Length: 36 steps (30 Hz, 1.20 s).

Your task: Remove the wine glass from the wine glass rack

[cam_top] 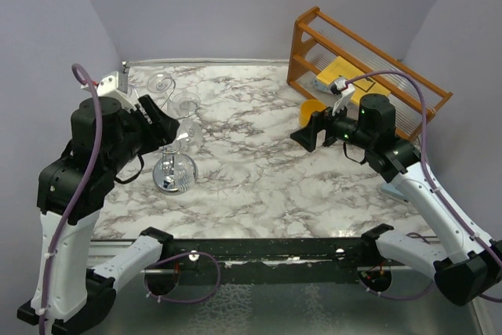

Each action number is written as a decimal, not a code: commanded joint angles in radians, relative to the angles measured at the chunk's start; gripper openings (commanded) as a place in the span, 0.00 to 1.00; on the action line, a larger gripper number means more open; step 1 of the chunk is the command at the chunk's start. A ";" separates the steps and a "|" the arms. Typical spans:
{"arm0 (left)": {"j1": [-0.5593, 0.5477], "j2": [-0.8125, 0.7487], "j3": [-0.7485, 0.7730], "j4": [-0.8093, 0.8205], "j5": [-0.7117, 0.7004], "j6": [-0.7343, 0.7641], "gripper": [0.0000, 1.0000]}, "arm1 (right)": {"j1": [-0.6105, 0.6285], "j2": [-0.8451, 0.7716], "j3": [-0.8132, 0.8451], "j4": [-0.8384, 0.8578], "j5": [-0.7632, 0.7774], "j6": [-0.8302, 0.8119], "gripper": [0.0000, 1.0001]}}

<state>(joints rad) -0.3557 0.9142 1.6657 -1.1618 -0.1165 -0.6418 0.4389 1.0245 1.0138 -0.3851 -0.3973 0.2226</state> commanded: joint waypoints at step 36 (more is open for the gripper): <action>-0.006 0.041 -0.083 -0.070 -0.037 0.073 0.48 | 0.003 0.003 -0.007 0.011 0.029 -0.019 0.94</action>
<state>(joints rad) -0.3557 0.9676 1.5646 -1.1965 -0.1246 -0.5663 0.4389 1.0248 1.0130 -0.3954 -0.3862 0.2127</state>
